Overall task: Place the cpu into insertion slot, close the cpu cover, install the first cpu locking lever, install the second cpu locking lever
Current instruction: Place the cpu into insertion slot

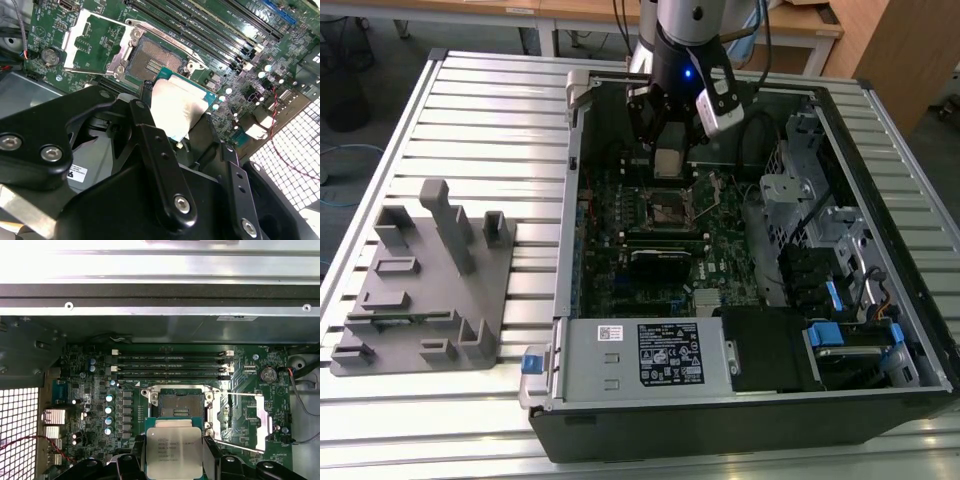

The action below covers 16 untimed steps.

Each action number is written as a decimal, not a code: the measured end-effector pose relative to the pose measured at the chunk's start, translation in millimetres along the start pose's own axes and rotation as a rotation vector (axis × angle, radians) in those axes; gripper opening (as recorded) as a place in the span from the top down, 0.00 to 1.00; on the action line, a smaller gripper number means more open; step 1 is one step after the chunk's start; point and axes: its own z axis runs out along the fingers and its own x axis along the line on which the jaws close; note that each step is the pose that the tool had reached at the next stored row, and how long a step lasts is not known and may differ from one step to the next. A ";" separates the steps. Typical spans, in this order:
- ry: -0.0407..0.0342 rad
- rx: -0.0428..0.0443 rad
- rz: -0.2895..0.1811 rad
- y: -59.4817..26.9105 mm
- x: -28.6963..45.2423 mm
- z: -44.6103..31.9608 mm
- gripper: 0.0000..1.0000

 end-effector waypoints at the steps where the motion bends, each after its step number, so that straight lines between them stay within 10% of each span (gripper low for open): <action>1: -0.0001 -0.0002 0.000 -0.1 0.0 1.1 0.46; 16: -0.0001 -0.0002 0.000 -0.4 0.1 4.9 0.46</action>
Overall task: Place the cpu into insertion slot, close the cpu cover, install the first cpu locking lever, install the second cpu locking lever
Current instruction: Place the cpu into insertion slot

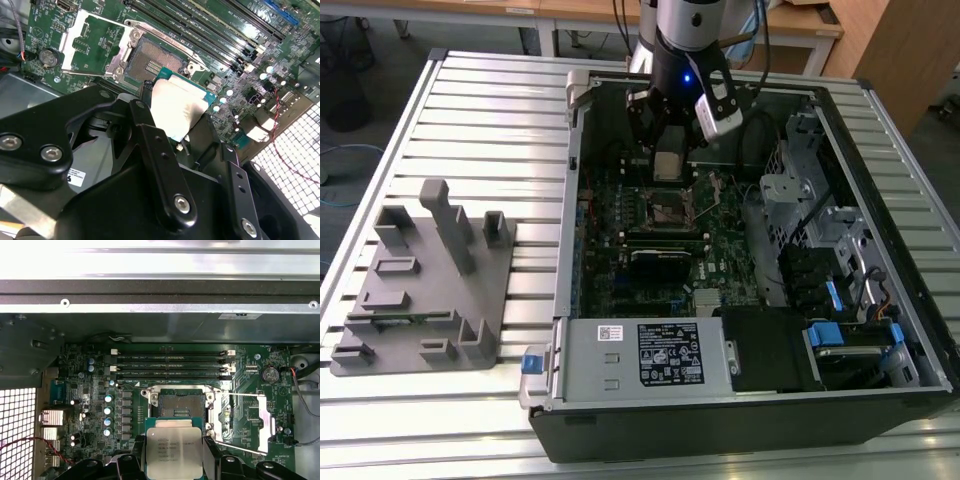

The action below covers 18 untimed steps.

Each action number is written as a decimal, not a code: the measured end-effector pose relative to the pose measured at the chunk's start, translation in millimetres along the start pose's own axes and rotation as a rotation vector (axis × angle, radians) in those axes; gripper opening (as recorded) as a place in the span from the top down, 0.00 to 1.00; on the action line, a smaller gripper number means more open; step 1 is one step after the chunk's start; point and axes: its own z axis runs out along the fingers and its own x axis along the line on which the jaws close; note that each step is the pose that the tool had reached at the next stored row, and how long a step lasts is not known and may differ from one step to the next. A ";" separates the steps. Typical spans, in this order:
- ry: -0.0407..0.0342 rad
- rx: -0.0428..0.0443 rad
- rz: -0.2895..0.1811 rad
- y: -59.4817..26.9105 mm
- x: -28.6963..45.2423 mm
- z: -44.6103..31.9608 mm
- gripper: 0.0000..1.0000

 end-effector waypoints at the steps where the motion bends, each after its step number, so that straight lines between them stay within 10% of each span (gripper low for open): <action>1: 0.0000 0.0000 0.000 0.0 0.0 0.0 0.46; 18: 0.0000 0.0000 0.000 -1.2 0.2 13.8 0.46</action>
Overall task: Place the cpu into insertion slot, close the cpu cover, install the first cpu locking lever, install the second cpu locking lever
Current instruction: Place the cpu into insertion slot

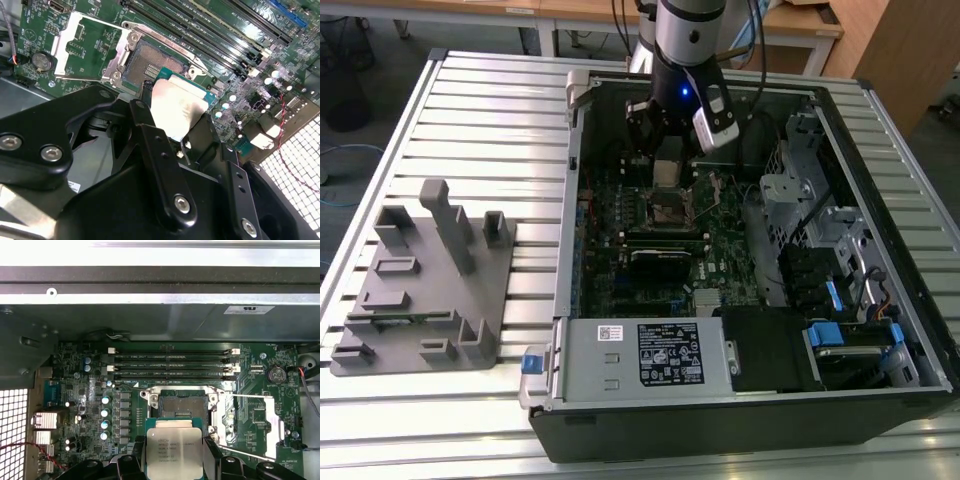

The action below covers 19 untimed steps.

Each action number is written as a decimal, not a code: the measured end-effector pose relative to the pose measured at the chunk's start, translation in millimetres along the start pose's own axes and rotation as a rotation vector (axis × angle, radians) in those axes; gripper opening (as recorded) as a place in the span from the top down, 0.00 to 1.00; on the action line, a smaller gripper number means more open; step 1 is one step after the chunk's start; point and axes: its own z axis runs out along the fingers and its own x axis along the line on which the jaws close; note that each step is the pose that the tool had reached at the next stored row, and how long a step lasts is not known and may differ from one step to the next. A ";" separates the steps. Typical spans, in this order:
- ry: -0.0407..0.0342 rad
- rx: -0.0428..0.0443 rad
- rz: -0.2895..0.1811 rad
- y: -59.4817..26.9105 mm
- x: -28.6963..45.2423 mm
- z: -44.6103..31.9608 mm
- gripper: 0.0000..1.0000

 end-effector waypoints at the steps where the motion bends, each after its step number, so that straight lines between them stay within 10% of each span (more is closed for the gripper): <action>1: -0.0001 -0.0001 0.000 0.1 0.0 0.3 0.46; 19: -0.0001 -0.0002 0.000 3.2 0.3 13.9 0.46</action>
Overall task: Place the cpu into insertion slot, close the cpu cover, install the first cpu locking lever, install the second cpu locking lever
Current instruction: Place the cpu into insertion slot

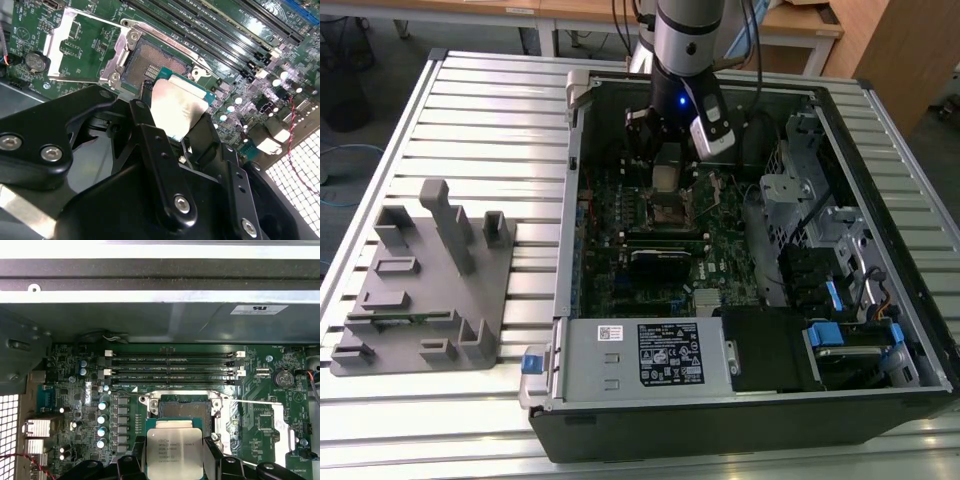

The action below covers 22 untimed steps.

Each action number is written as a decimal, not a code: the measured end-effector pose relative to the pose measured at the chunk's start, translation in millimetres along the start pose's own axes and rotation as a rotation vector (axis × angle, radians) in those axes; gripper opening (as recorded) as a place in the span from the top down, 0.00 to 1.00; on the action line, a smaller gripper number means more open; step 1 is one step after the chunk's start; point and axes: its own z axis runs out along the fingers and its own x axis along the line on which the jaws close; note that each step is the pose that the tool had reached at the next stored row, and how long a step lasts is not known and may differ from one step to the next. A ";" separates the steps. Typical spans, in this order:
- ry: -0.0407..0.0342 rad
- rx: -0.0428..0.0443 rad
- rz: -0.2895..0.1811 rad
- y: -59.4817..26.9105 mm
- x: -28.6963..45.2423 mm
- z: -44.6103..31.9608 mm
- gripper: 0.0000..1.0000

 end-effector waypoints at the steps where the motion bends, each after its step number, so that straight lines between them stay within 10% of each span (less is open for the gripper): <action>1: 0.0001 0.0000 0.000 0.0 -0.2 0.6 0.46; 22: 0.0002 0.0004 0.000 -0.6 -0.9 7.2 0.46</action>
